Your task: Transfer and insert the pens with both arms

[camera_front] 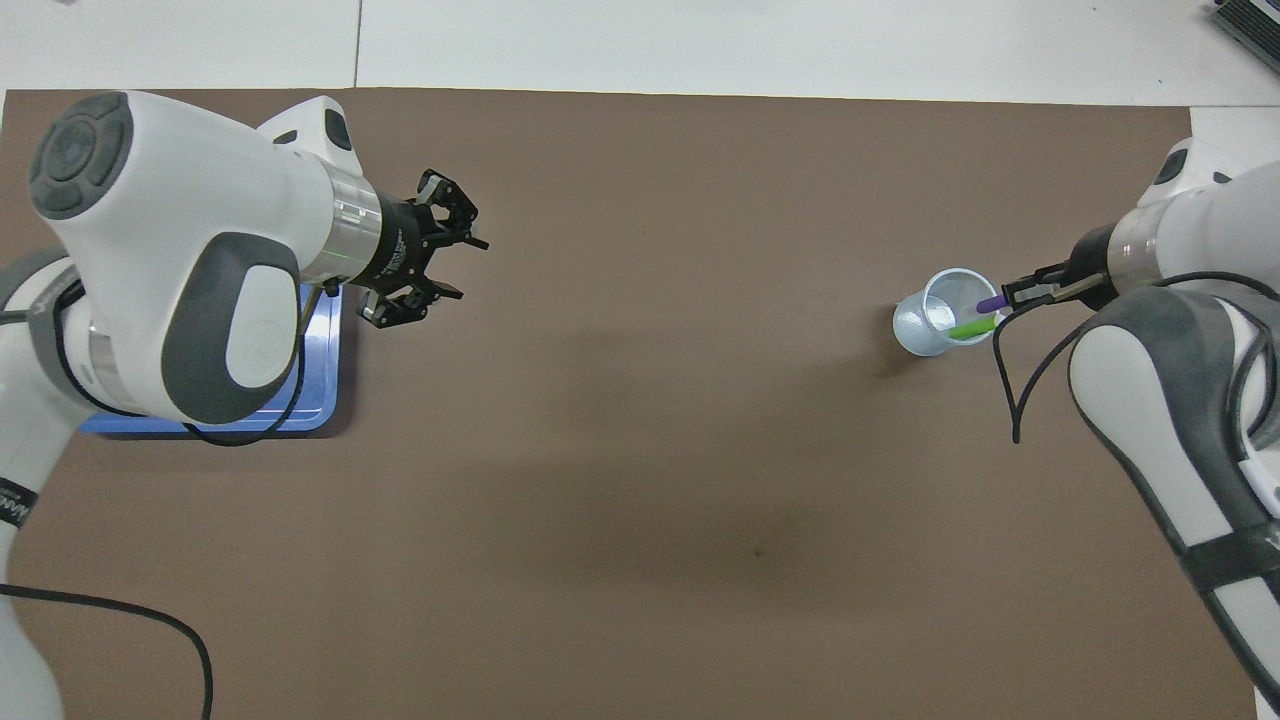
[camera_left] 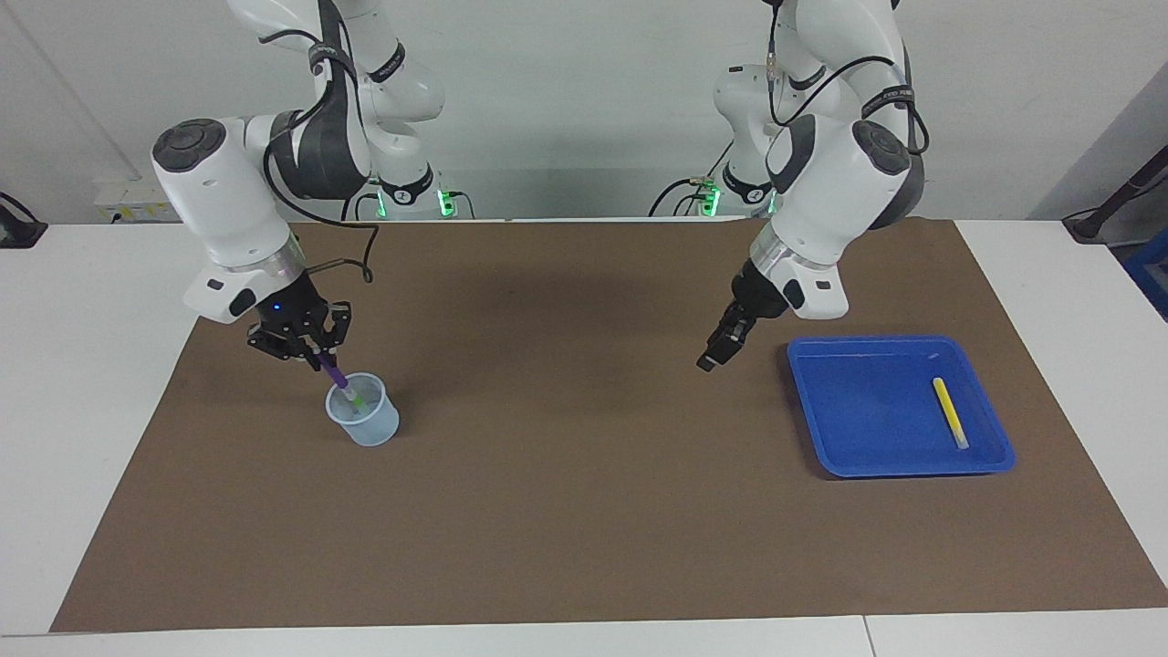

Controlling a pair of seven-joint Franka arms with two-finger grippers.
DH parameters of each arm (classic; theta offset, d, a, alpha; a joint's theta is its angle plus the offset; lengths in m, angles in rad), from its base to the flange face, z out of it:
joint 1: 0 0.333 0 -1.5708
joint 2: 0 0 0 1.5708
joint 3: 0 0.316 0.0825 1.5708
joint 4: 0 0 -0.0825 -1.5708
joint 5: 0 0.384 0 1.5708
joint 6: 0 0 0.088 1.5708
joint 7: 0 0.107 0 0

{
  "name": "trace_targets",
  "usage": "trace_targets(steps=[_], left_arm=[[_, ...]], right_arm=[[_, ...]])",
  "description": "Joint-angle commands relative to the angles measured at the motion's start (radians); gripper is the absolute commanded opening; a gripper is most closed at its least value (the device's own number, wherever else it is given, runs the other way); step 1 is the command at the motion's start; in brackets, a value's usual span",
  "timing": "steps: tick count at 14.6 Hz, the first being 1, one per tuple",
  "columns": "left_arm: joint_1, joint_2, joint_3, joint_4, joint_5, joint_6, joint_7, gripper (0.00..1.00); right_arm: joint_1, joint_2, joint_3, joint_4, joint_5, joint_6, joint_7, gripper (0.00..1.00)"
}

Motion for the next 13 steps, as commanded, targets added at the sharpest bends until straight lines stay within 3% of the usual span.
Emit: trace_targets(steps=[1,3,4,5,6,7,9,13], left_arm=[[0.071,-0.023,-0.008,-0.02,0.015,-0.026,0.172,0.56],[0.105,-0.039,-0.008,-0.059,0.016,-0.017,0.274,0.6],[0.125,-0.042,-0.007,-0.071,0.029,-0.014,0.317,0.91],[0.152,-0.042,-0.007,-0.076,0.062,-0.014,0.357,1.0],[0.178,-0.042,-0.008,-0.076,0.094,-0.014,0.381,1.0],[0.198,-0.042,-0.008,-0.079,0.113,-0.009,0.422,1.0],[0.249,-0.044,-0.008,-0.08,0.144,-0.009,0.574,1.0],[0.362,-0.046,-0.008,-0.117,0.258,-0.001,0.973,1.0]], right_arm=[[0.001,0.017,0.01,-0.017,-0.021,0.037,0.032,0.0],[0.004,0.029,0.01,-0.056,-0.021,0.095,0.091,0.34],[0.005,0.038,0.011,-0.069,-0.022,0.123,0.096,0.54],[0.005,0.043,0.011,-0.067,-0.022,0.129,0.096,0.61],[0.005,0.045,0.011,-0.06,-0.022,0.123,0.095,0.77],[0.005,0.046,0.011,-0.054,-0.022,0.114,0.095,1.0],[0.004,0.039,0.01,-0.019,-0.021,0.068,0.095,1.0],[-0.013,0.019,0.002,0.142,-0.022,-0.151,0.095,1.0]])
